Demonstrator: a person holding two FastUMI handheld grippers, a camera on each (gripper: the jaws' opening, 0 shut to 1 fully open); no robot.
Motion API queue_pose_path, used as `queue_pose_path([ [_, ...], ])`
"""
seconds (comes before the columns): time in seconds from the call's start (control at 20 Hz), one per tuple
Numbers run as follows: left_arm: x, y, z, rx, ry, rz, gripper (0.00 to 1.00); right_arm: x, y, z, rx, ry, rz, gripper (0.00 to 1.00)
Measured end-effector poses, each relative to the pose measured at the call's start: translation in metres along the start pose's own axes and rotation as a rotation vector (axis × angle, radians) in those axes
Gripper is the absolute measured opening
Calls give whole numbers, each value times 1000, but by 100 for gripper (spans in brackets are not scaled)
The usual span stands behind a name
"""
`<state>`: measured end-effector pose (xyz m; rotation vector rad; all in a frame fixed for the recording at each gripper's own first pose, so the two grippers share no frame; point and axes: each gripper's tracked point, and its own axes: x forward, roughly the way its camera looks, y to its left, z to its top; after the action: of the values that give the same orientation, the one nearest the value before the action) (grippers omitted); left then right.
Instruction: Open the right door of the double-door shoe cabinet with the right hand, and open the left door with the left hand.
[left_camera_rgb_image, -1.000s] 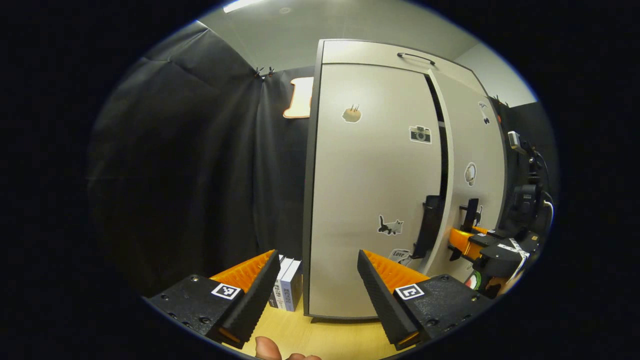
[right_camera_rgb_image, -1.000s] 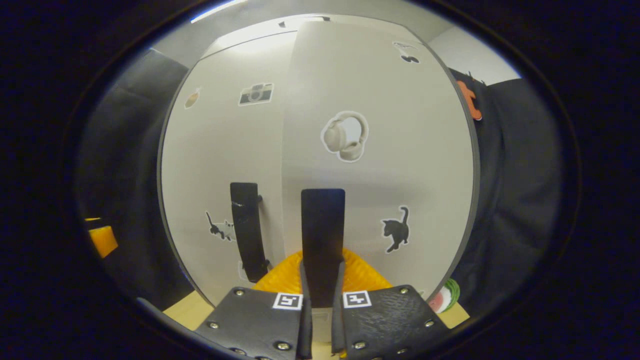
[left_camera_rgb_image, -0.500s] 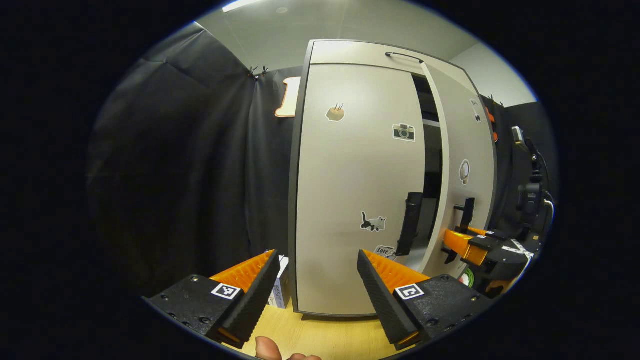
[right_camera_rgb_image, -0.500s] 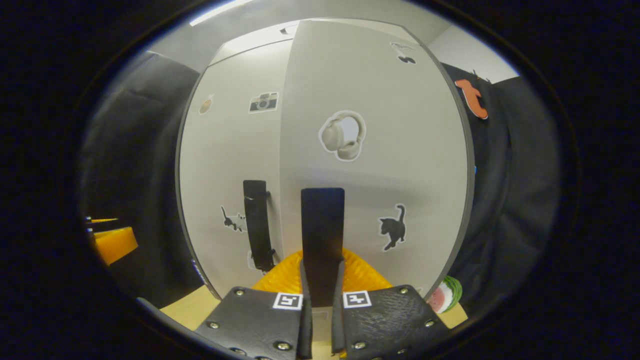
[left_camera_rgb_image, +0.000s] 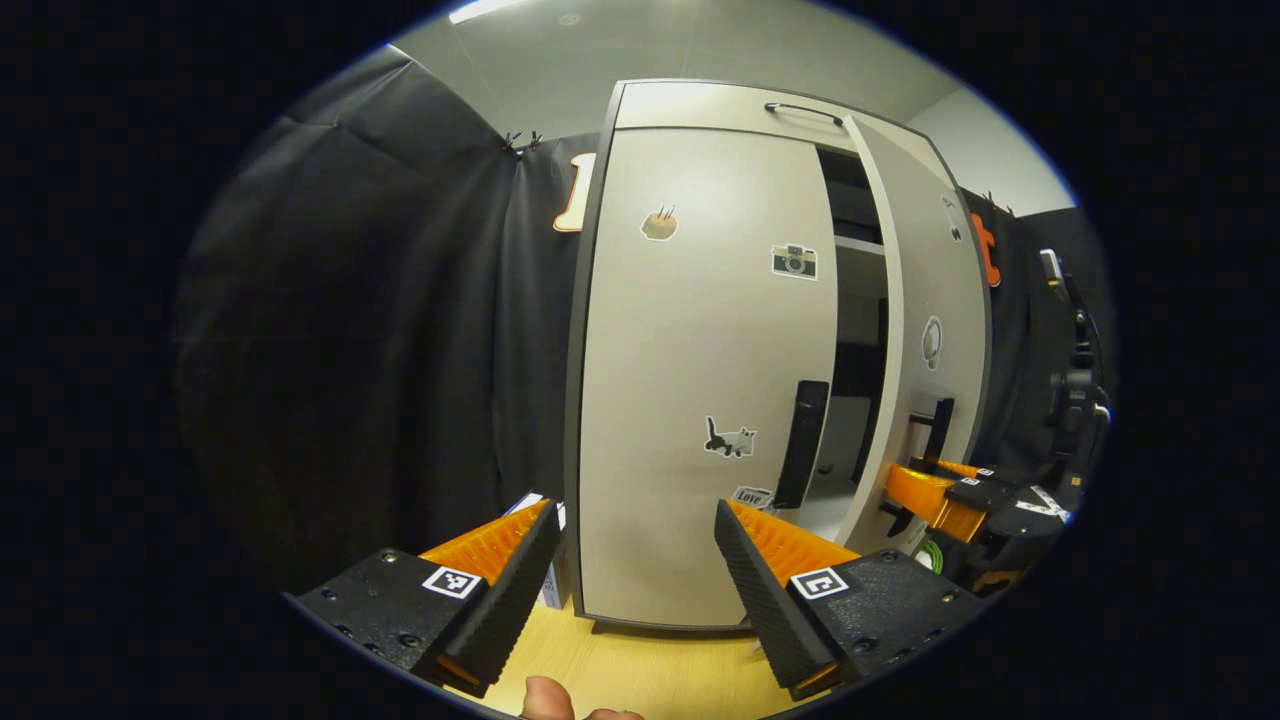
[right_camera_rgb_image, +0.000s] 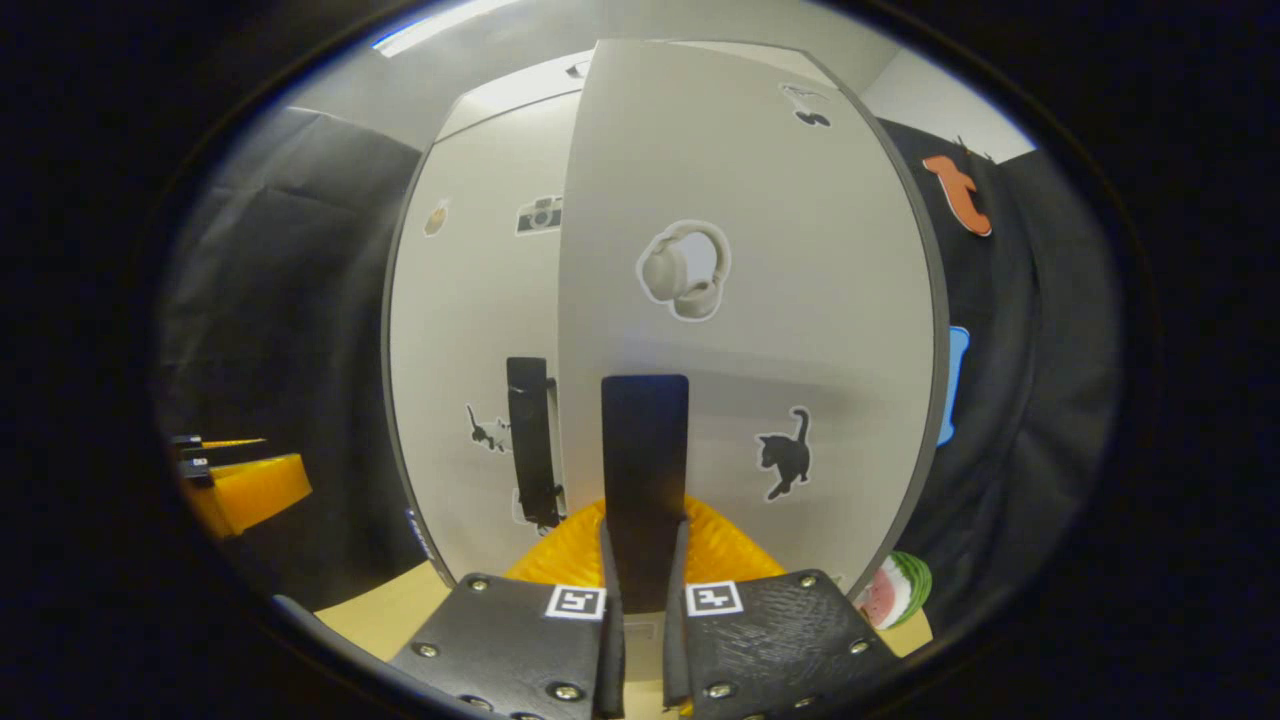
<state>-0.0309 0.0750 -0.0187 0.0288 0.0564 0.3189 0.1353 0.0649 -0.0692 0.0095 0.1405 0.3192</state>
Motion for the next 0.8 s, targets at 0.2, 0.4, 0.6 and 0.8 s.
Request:
queue_pose_path([
  [0.2, -5, -16, -2, 0, 2, 4, 96, -3, -1, 0, 1, -3, 36, 15],
  [0.4, -9, -33, -5, 3, 6, 3, 96, -7, -2, 1, 5, -9, 75, 15],
  [0.6, -14, -48, -8, 10, 11, 3, 96, -11, -3, 2, 4, -14, 110, 15],
  [0.8, -18, -58, -10, 15, 14, 10, 93, -14, -3, 2, 4, -19, 143, 15],
])
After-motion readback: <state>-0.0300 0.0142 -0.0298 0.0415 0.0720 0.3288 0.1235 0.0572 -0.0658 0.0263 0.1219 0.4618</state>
